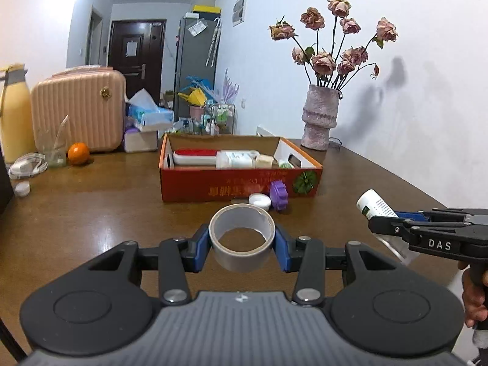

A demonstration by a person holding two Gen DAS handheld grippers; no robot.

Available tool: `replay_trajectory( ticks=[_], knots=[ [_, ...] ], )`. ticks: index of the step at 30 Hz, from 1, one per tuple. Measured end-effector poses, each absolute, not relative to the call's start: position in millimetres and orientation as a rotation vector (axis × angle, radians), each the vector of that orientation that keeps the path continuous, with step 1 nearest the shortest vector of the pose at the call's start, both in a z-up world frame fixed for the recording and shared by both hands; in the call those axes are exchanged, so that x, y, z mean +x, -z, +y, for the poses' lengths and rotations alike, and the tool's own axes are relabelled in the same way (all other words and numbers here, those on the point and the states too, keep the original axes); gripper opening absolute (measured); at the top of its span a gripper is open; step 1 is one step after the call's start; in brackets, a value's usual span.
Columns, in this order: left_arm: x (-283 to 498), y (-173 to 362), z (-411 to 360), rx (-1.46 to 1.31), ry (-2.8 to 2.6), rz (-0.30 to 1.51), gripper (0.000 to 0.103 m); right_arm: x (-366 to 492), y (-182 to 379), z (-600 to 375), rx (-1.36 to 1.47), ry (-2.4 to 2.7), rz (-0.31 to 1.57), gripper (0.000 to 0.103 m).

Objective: Organize rigid objects
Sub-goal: 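Carry the tape roll and spray bottle into the box with both tools and release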

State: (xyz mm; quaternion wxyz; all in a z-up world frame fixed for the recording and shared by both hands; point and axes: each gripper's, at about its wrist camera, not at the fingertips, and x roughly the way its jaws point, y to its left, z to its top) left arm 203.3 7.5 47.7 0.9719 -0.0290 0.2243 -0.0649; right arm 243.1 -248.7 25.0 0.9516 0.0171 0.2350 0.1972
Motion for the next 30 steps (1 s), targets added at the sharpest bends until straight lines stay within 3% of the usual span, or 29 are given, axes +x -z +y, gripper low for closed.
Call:
replay_trajectory(
  ticks=[6,14,25,30],
  knots=[
    [278.6,-66.4,24.4,-0.054,0.154,0.447,0.044,283.9,-49.0,-238.9,-0.007,-0.429,0.431,0.027],
    [427.7,-71.4,48.8,-0.113,0.188,0.585,0.044,412.3,-70.4,-222.5,-0.047,-0.486,0.495,0.027],
    [582.9,-7.3,52.2,-0.074,0.124,0.804,0.044,588.7,-14.0,-181.9,-0.122,-0.437,0.837,0.027],
    [611.7,8.4,58.2,-0.063,0.117,0.826,0.044,620.9,10.8,-162.6,-0.242,-0.332,0.869,0.027]
  ],
)
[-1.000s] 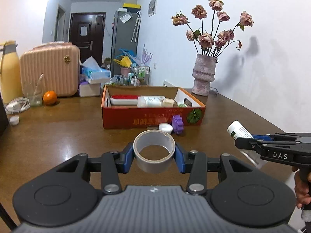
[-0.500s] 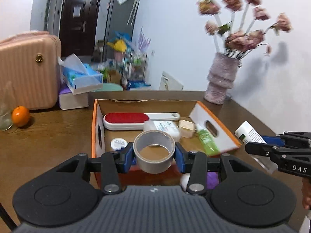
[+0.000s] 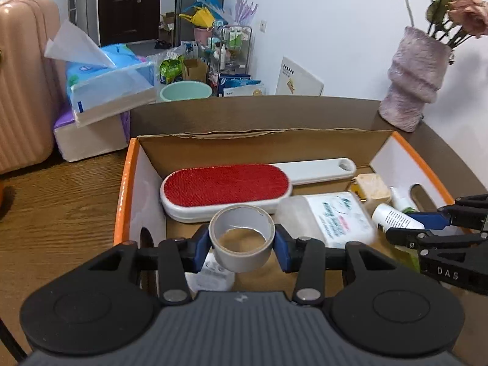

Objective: Organize rigid objects
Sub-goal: 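Carry the tape roll and spray bottle into the box with both tools and release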

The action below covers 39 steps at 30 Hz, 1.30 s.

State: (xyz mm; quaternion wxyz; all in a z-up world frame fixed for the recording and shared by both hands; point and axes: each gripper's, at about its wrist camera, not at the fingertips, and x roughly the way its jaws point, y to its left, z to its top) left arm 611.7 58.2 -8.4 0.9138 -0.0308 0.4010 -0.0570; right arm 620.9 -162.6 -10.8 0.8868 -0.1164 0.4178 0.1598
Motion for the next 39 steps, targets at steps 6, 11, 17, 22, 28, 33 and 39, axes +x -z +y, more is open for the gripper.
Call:
replay_trajectory(
  ticks=[6,11,17,22,28,33,39],
  knots=[
    [615.6,11.8,56.3,-0.052,0.147,0.841,0.052,630.3,16.9,-158.6,-0.218,-0.351,0.881,0.027],
    [607.7,0.4,55.9,-0.056,0.135,0.84,0.054,628.6,9.2,-161.5,-0.216,-0.343,0.87,0.029],
    [571.8,-40.5,57.1,-0.048,0.121,0.789,0.062,601.2,-29.9,-171.9,-0.217,-0.336,0.816,0.036],
    [527.2,-88.7,55.6,-0.025,0.107,0.721,0.068,565.7,-71.2,-178.9,-0.215,-0.342,0.77,0.038],
    [461.9,-129.9,52.4,0.027,0.096,0.639,0.072,514.9,-115.0,-187.6,-0.218,-0.348,0.7,0.051],
    [407.1,-147.1,44.9,0.066,0.058,0.57,0.074,471.4,-136.2,-190.2,-0.231,-0.354,0.658,0.056],
    [353.1,-154.0,41.4,0.051,0.035,0.513,0.077,419.8,-147.4,-191.3,-0.214,-0.374,0.594,0.067]
  ],
)
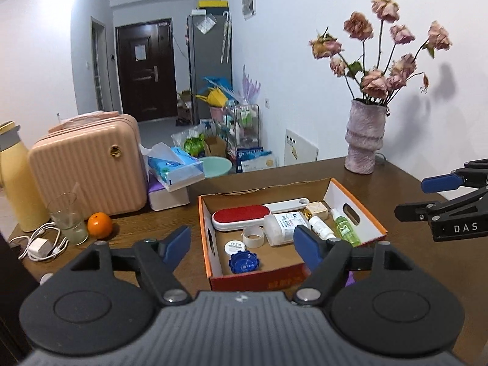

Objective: Organize rigid objects
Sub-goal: 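Withdraw both tools from the box toward the two caps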

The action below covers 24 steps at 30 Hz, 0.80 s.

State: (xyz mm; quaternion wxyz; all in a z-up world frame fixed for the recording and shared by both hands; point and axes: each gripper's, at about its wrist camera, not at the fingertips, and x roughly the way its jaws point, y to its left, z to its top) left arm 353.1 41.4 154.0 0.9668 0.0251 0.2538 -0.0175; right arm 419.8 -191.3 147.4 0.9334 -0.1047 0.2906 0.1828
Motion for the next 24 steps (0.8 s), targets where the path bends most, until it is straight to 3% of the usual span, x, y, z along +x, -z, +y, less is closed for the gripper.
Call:
replay_trajectory(
  ticks=[3,13,17,24],
  knots=[
    [328.0,-153.5,36.4,0.047,0.028,0.483,0.081,393.1,-149.4,-194.7,-0.193,-0.38,0.545,0.077],
    [265.7,-136.8,33.0,0.057,-0.008,0.41,0.091,321.4,-147.5,-209.4,-0.094,-0.352,0.395,0.086],
    [253.1,-136.6,32.5,0.069,0.003,0.337,0.1,309.7,-146.4,-210.1,-0.104,-0.364,0.353,0.087],
    [253.2,-133.6,38.4,0.027,-0.024,0.302,0.102,307.7,-134.9,-203.1,-0.112,-0.352,0.284,0.087]
  ],
)
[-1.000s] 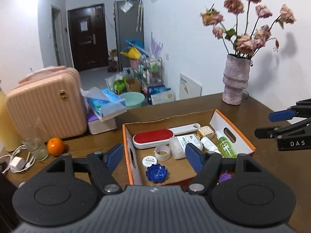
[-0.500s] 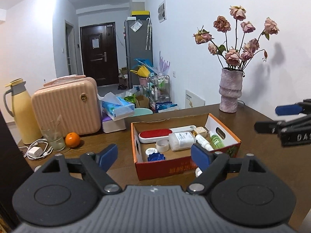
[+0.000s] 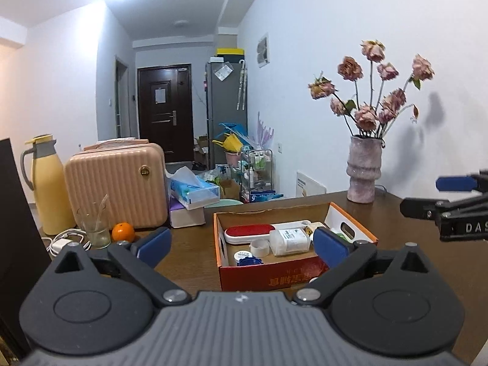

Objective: Organize rigid objects
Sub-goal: 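Withdraw both tools from the box toward the two caps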

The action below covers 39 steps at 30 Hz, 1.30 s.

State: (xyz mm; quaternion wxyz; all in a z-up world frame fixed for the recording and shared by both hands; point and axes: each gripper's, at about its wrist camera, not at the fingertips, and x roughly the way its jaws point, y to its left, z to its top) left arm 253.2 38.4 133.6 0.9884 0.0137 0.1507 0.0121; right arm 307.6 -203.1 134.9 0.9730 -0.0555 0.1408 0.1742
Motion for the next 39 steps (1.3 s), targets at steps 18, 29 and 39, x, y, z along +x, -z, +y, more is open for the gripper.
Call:
replay_trajectory(
  ticks=[18,29,39],
  knots=[
    [146.9,-43.4,34.9,-0.027,-0.04,0.282,0.103,205.8,-50.3,-213.1,-0.089,-0.397,0.239,0.096],
    [137.9,6.9,14.9,-0.016,0.026,0.451,0.103,175.0,10.4,-225.4,-0.042,-0.319,0.368,0.096],
    [233.2,-0.7,12.6,0.033,0.063,0.484,0.103,284.5,0.7,-223.3,-0.006,-0.404,0.471,0.094]
  ],
)
